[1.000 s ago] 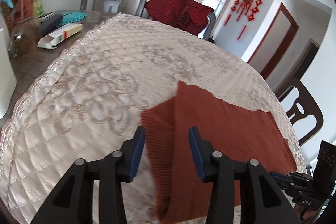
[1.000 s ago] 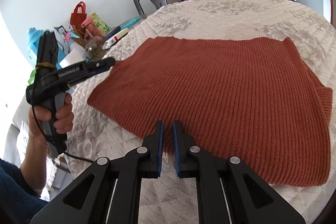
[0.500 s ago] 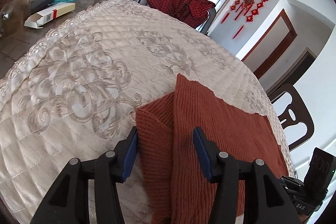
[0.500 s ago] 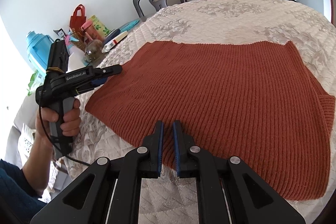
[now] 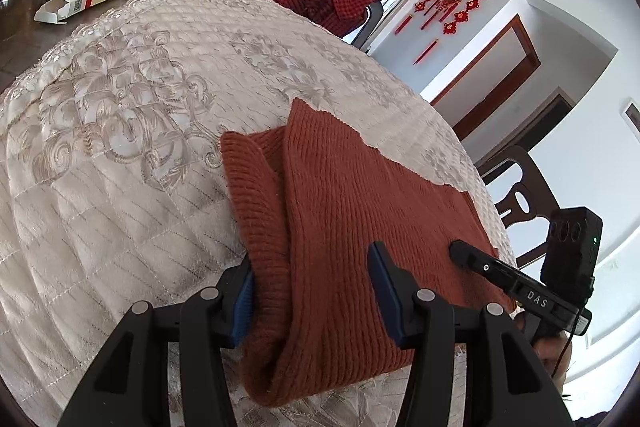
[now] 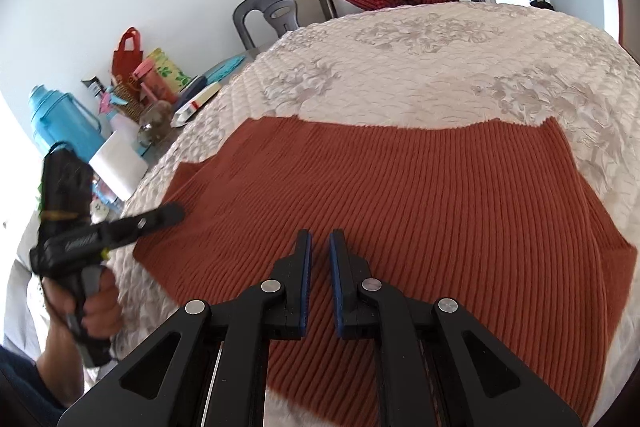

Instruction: Fold small clothes

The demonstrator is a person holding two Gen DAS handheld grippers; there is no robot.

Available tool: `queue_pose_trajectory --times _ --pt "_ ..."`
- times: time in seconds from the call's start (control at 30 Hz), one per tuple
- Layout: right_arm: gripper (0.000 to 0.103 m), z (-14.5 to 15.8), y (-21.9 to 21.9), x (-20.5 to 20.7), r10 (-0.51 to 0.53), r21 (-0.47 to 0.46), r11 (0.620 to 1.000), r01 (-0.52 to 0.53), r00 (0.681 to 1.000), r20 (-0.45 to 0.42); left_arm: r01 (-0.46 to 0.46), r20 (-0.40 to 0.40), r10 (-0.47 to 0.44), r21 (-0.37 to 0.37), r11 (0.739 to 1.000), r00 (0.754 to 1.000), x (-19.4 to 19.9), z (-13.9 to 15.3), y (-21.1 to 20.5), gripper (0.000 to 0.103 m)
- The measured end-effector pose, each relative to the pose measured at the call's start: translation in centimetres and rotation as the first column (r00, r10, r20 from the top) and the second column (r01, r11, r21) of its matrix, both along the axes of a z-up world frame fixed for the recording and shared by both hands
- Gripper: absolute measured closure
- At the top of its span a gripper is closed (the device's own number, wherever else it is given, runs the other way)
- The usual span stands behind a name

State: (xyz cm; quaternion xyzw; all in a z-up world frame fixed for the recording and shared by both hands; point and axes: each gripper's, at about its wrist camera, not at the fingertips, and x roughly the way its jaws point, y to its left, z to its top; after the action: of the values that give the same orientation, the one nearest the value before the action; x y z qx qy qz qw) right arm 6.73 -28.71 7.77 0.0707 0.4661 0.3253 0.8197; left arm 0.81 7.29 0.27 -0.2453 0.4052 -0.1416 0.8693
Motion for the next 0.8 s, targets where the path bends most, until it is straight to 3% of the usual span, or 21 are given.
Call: queue_pose_trajectory --times 0.17,0.37,0.53,0.8 --pt "0.094 -0.1 0.2 -0.7 0.016 0.013 1.0 -0.016 1.0 -0.005 0.004 0.003 -0.004 0.005 1.0 1.0 0.3 0.0 -0.1 0.051" --pt "0.094 -0.2 -0.7 -4.0 0.08 0.036 0.996 -0.079 0.997 -0.022 0.008 0.012 -0.009 0.037 0.999 1.0 0.5 0.2 -0.5 0.081" --pt "0.094 -0.3 -1.8 -5.3 0.095 0.037 0.995 -0.093 0.994 -0.045 0.033 0.052 -0.032 -0.006 0.999 0.998 0.5 2.1 -0.6 0.084" --pt "0.094 1.6 -6.4 -4.7 -0.064 0.063 0.996 0.063 0.998 0.007 0.152 0.177 -0.135 -0.083 0.985 0.975 1.5 8.1 -5.0 0.085"
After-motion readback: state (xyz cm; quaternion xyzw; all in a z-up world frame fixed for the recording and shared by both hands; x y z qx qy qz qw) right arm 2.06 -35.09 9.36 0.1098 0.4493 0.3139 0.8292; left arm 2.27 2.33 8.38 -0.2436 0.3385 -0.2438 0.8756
